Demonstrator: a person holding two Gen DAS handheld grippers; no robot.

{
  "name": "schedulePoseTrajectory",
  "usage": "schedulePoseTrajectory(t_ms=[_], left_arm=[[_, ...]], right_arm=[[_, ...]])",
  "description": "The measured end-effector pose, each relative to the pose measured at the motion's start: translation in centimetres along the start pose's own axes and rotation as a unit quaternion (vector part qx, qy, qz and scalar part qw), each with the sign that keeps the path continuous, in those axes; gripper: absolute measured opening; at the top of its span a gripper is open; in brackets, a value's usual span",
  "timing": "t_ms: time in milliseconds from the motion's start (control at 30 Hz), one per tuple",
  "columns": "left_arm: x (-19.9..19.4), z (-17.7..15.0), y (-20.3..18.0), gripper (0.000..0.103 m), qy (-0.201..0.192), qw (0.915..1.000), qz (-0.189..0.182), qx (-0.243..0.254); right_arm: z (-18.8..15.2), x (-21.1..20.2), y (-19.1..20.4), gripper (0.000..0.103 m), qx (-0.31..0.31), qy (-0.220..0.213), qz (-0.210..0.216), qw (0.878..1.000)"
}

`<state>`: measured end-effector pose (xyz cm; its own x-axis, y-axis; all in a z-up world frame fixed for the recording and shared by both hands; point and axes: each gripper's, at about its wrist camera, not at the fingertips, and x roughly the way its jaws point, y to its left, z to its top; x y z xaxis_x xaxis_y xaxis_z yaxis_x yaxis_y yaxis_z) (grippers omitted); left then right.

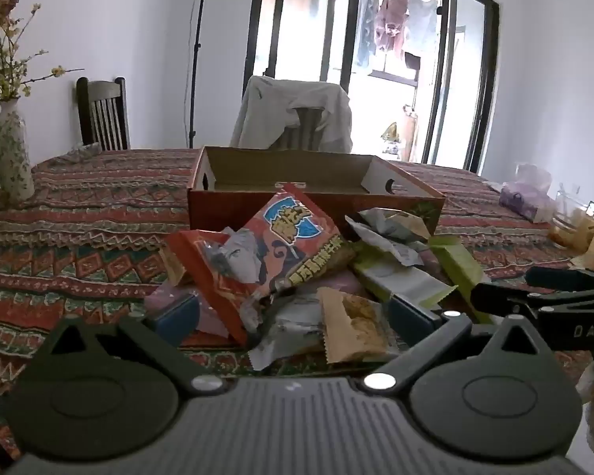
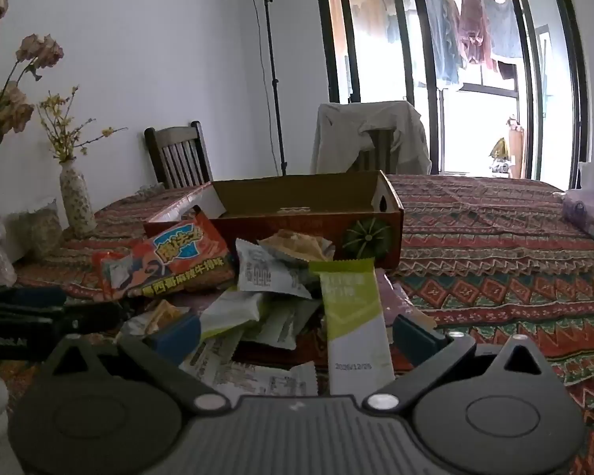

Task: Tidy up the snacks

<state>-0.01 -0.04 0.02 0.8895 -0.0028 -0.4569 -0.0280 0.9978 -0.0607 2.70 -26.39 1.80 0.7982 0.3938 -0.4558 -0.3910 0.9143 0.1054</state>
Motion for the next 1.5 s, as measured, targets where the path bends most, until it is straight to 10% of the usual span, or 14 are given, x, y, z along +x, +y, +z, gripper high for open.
schedulePoseTrajectory(t_ms=[1500], left_arm=[[0.2,-0.2,0.3,0.103,-0.003,0.9996,-0.018,-0.023]], right_arm=[[-0.2,0.1,-0.1,0.103,0.001,0.006,-0.012,1.0]])
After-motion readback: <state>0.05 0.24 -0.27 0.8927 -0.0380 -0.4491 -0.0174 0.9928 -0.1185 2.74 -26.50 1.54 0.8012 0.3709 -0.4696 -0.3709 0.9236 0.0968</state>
